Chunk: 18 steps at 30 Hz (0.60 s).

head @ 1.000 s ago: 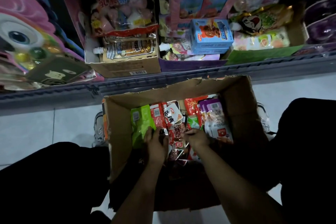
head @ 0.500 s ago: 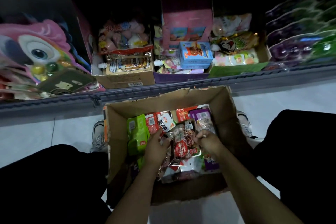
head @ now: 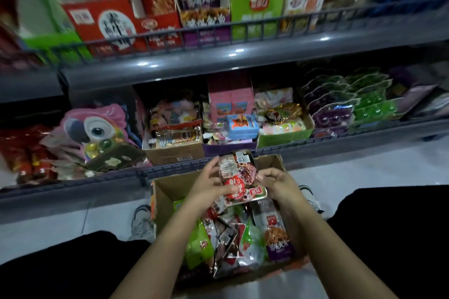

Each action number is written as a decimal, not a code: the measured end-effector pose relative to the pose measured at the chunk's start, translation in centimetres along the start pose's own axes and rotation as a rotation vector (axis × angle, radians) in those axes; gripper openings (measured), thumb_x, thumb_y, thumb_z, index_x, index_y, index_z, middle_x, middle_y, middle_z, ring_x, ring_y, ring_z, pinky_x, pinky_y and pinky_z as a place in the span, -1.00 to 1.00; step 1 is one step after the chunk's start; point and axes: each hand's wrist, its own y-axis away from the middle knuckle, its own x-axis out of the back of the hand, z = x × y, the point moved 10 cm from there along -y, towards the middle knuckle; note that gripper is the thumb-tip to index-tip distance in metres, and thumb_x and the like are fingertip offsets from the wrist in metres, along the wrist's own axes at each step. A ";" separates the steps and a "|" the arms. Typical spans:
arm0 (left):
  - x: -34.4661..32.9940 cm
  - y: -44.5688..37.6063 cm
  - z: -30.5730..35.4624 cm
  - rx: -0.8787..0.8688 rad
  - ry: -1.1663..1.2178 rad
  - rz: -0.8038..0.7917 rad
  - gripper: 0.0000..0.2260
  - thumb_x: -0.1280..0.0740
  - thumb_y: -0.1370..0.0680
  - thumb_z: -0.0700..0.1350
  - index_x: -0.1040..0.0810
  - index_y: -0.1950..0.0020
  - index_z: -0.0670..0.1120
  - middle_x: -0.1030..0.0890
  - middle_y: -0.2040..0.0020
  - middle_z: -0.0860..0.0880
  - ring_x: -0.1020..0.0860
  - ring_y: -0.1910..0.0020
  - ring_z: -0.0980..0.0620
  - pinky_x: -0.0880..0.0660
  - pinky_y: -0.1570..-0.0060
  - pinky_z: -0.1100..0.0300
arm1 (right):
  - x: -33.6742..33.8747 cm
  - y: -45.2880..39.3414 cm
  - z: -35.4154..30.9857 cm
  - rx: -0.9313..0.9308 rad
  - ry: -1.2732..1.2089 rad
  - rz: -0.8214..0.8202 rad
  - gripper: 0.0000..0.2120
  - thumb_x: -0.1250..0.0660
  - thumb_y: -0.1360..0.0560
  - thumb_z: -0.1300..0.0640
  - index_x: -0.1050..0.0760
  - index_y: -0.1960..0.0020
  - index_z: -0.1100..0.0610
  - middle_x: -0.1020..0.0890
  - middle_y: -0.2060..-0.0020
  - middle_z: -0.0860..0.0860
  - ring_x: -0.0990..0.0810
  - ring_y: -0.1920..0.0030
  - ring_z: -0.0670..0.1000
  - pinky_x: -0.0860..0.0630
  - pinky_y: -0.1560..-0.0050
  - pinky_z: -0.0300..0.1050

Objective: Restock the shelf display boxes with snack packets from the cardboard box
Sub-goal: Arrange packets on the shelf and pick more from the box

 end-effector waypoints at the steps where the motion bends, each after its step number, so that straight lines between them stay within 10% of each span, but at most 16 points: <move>1: 0.4 0.5 1.6 -0.033 -0.074 -0.009 -0.16 -0.56 -0.29 -0.17 -0.23 -0.46 0.13 -0.30 -0.42 -0.01 -0.40 -0.30 -0.02 -0.47 -0.02 0.24 | -0.3 0.4 -1.4 0.019 -0.044 -0.008 -0.93 -0.36 -0.48 0.23 -0.59 0.05 0.13 -0.68 0.08 0.12 -0.60 0.08 0.11 -0.51 0.11 -0.07; 5: 2.8 2.4 7.1 -0.154 -0.352 -0.016 -0.09 -0.58 -0.17 0.04 -0.28 -0.47 0.03 -0.06 -0.49 0.05 -0.20 -0.45 -0.04 -0.24 -0.42 0.04 | -2.8 2.5 -6.9 0.084 -0.094 -0.161 -0.74 -0.39 -0.45 0.29 -0.56 -0.11 0.12 -0.66 -0.01 0.05 -0.62 -0.06 0.04 -0.55 -0.10 -0.09; 9: 5.0 4.8 11.6 -0.253 -0.404 -0.043 -0.19 -0.57 -0.22 0.00 -0.36 -0.42 -0.09 -0.21 -0.38 0.07 -0.26 -0.41 0.05 -0.28 -0.40 0.11 | -4.7 4.7 -12.2 0.209 -0.019 -0.223 -0.59 -0.40 -0.43 0.33 -0.47 -0.26 0.14 -0.63 -0.05 -0.02 -0.61 -0.04 -0.09 -0.50 -0.12 -0.22; 13: 7.0 7.3 16.1 -0.339 -0.440 -0.053 -0.13 -0.51 -0.04 0.38 -0.48 -0.29 0.07 -0.38 -0.28 0.19 -0.39 -0.31 0.14 -0.32 -0.37 0.13 | -5.2 6.7 -17.9 0.389 0.138 -0.184 -0.58 -0.46 -0.40 0.23 -0.53 -0.22 -0.02 -0.55 -0.18 -0.14 -0.54 -0.01 -0.29 -0.47 -0.12 -0.30; 18: 9.2 10.0 21.5 -0.465 -0.409 -0.045 -0.61 -0.44 -0.26 0.23 -0.59 -0.07 0.24 -0.58 -0.15 0.22 -0.55 -0.11 0.24 -0.48 -0.18 0.19 | -7.1 9.4 -24.0 0.564 0.177 -0.244 -0.78 -0.40 -0.43 0.28 -0.61 -0.02 0.05 -0.63 -0.01 -0.07 -0.61 0.02 -0.18 -0.54 -0.04 -0.31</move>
